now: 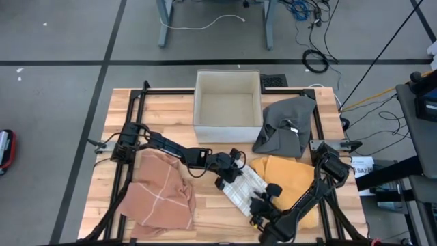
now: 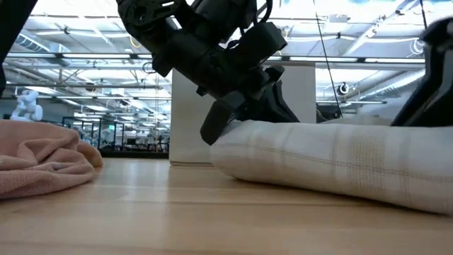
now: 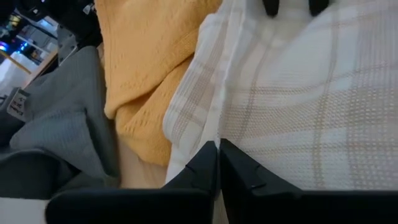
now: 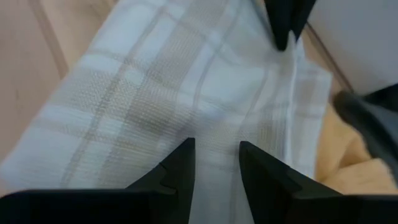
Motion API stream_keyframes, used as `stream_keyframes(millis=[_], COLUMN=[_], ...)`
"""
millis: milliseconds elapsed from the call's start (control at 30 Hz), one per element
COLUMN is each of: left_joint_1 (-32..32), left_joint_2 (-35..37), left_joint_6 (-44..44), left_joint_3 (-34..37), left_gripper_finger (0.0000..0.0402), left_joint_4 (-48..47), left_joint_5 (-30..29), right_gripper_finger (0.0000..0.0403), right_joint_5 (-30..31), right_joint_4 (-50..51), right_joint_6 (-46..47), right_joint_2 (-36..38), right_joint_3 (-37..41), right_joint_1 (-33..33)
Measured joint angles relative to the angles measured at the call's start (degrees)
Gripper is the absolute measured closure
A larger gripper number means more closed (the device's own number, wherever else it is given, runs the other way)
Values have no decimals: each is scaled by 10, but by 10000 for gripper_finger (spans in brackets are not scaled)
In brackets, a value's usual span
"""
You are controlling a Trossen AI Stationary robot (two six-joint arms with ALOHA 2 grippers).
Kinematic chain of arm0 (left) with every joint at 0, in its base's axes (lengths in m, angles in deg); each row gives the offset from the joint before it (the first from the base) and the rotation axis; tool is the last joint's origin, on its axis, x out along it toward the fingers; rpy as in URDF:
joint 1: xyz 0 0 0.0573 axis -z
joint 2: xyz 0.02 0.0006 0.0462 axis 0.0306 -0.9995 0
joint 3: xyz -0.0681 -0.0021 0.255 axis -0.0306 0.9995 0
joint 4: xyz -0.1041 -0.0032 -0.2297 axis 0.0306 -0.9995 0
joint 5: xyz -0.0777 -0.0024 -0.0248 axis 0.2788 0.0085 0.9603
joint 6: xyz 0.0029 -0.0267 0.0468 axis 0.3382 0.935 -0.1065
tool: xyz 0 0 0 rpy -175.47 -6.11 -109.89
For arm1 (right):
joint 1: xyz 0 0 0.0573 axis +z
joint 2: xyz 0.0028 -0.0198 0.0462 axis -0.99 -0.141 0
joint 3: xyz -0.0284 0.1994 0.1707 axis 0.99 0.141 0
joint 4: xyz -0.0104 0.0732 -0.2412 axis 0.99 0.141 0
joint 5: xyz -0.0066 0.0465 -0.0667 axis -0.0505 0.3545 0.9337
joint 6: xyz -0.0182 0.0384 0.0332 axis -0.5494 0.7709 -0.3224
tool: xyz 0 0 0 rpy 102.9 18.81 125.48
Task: Fold towel
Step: Fold the white patterned towel
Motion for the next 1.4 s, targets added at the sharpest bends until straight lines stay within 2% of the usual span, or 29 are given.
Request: stream_keyframes(millis=[133,333,467,567,633,767,800,1067,1167,1267,1400], left_joint_1=[1,16,31,40,45,51,53,27,12,1,0], left_joint_2=[0,4,28,52,66,79,77,19,6,3,22], left_joint_6=[0,-15,-19,-10,6,31,31,35,49,67,78], left_joint_3=[0,0,0,0,0,0,0,0,-2,-2,0], left_gripper_finger=[342,287,262,253,251,250,250,250,250,250,250], left_joint_4=[1,17,35,23,-11,-114,-133,-135,-130,-131,-149], left_joint_5=[-17,-88,-134,-136,-93,42,61,74,99,134,136], right_gripper_finger=[291,291,291,291,291,291,291,291,291,291,291], right_joint_5=[3,-8,-11,-12,-12,-15,-15,-13,-13,-13,-19], right_joint_4=[-40,-61,-61,-61,-61,-62,-62,-72,-73,-71,-71], right_joint_6=[4,6,4,4,4,4,4,-12,-14,-16,-29], right_joint_2=[0,1,1,1,1,1,1,1,0,1,13], right_joint_3=[23,34,34,34,34,34,34,34,34,34,35], right_joint_1=[0,-1,-2,-2,-2,-2,-2,-3,-3,-3,-3])
